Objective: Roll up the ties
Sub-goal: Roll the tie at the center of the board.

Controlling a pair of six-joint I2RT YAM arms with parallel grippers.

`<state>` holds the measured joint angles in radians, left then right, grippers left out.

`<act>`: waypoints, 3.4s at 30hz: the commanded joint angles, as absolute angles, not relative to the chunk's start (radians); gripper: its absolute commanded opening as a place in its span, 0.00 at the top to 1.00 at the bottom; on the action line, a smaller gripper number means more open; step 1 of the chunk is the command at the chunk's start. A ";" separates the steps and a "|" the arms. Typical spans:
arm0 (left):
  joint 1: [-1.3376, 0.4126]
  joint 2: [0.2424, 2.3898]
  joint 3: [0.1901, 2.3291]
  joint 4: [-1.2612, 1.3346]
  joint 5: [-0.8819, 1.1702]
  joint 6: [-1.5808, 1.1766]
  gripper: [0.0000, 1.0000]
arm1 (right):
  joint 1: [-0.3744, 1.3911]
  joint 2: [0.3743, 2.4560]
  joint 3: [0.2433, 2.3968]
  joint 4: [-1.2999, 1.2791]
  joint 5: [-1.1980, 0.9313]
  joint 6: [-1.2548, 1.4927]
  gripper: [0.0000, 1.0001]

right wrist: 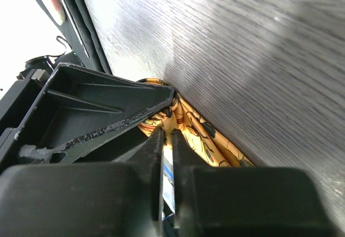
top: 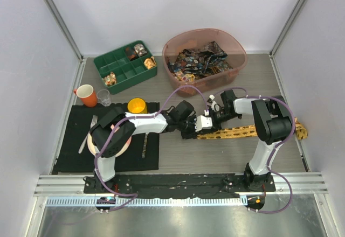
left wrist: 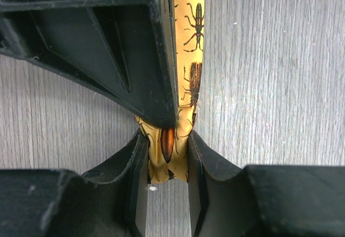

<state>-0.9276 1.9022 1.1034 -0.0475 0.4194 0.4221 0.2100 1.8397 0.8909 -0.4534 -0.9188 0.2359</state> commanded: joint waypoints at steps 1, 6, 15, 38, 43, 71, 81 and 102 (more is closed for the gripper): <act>-0.931 1.939 1.101 -0.118 0.385 0.410 0.70 | 0.219 1.842 0.907 -0.449 -0.913 0.216 0.99; -0.913 1.896 1.071 -0.058 0.420 0.347 0.41 | 0.215 1.858 0.913 -0.512 -0.781 0.161 0.99; -0.885 1.796 0.896 0.291 0.454 0.255 0.25 | 0.213 1.870 0.925 -0.538 -0.640 0.126 0.99; -0.900 1.844 0.897 0.459 0.563 0.264 0.55 | 0.247 1.924 0.953 -0.543 -0.525 0.140 0.99; -0.865 1.776 0.816 0.406 0.519 0.250 0.35 | 0.242 1.904 0.953 -0.555 -0.514 0.132 0.99; -0.859 2.054 0.560 1.132 0.575 0.117 0.38 | 0.244 1.999 1.014 -0.666 -0.468 0.103 0.99; -0.859 2.184 0.637 1.268 0.572 0.072 0.46 | 0.250 2.025 1.029 -0.673 -0.463 0.101 0.99; -0.861 1.904 0.842 0.409 0.453 0.268 0.92 | 0.295 2.017 1.015 -0.574 -0.561 0.135 0.99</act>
